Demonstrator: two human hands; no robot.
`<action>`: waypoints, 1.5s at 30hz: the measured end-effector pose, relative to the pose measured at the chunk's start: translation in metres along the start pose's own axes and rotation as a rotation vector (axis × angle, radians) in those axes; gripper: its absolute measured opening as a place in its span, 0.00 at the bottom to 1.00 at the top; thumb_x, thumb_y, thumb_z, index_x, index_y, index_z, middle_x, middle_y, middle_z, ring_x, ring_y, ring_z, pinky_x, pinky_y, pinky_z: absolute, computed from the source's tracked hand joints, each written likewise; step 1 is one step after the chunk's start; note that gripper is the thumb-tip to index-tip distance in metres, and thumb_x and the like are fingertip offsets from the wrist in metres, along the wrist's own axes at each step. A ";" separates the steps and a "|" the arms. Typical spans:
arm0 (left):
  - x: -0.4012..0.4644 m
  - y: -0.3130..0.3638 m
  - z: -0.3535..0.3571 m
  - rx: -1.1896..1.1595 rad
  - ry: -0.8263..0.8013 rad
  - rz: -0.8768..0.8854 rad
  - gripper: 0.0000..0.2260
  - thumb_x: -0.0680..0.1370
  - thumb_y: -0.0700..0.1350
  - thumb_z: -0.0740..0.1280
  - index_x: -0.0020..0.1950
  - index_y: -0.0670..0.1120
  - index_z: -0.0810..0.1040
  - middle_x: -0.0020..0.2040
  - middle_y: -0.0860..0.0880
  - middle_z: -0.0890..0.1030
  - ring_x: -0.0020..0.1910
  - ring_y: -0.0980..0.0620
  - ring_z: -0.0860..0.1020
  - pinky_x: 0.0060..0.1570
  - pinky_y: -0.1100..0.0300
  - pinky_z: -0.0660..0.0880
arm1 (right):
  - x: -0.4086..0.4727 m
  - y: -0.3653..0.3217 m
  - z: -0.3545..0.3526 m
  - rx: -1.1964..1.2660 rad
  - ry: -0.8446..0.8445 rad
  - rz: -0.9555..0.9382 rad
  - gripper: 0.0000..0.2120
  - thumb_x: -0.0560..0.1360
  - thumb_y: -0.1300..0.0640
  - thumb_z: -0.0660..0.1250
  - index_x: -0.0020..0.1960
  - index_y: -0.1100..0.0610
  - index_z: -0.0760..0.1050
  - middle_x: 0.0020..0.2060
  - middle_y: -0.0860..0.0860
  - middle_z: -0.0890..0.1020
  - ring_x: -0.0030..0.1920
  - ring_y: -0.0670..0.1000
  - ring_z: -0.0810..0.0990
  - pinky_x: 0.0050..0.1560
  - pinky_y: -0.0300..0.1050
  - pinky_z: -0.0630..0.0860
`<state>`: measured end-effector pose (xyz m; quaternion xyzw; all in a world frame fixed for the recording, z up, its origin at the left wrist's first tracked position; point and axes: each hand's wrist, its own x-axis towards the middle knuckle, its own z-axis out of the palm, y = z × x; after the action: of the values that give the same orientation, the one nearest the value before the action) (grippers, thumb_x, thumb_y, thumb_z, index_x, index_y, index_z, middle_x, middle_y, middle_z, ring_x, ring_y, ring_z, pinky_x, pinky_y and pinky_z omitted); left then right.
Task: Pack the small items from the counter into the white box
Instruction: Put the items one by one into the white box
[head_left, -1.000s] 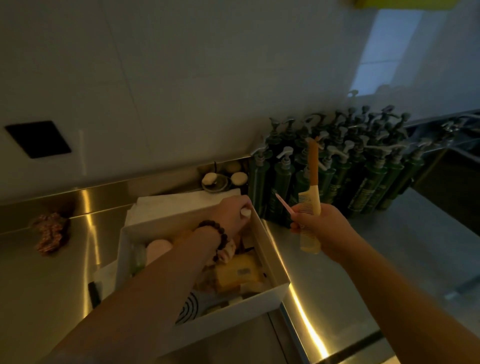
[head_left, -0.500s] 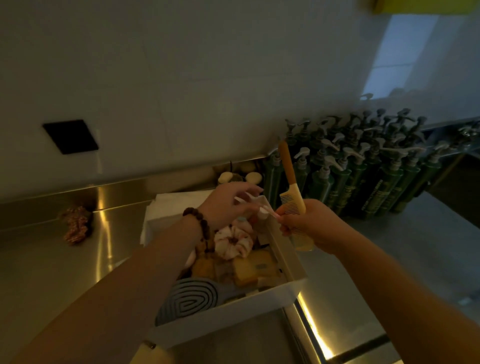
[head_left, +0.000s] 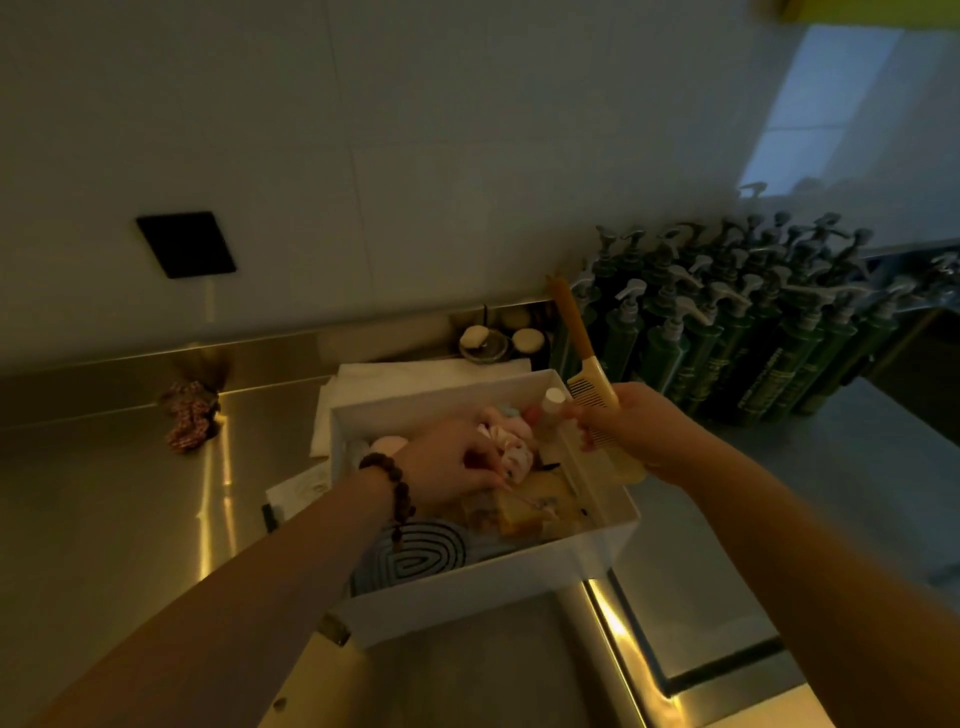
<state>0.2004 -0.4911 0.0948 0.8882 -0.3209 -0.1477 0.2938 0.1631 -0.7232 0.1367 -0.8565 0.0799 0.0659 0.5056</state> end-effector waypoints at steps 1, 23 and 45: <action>-0.002 -0.002 0.005 0.056 -0.030 0.008 0.06 0.72 0.49 0.71 0.46 0.49 0.83 0.42 0.56 0.79 0.42 0.59 0.74 0.48 0.60 0.73 | -0.001 0.001 0.001 -0.009 -0.007 0.004 0.08 0.73 0.48 0.69 0.42 0.52 0.80 0.36 0.50 0.83 0.37 0.47 0.82 0.39 0.41 0.75; -0.028 -0.021 -0.045 0.307 0.300 -0.074 0.08 0.76 0.45 0.66 0.53 0.47 0.80 0.50 0.48 0.78 0.50 0.50 0.75 0.50 0.57 0.72 | 0.023 -0.023 0.052 -0.700 -0.162 -0.370 0.07 0.78 0.52 0.62 0.51 0.48 0.78 0.44 0.46 0.78 0.44 0.48 0.78 0.40 0.38 0.72; -0.028 -0.040 -0.019 0.284 0.320 -0.353 0.17 0.77 0.53 0.63 0.64 0.48 0.74 0.57 0.47 0.79 0.56 0.49 0.75 0.56 0.56 0.71 | 0.048 0.005 0.078 -0.850 -0.134 -0.340 0.23 0.78 0.40 0.56 0.68 0.50 0.67 0.64 0.52 0.75 0.60 0.53 0.75 0.51 0.46 0.71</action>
<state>0.2070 -0.4395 0.0874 0.9747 -0.1283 -0.0080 0.1828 0.2066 -0.6607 0.0862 -0.9827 -0.1284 0.0641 0.1172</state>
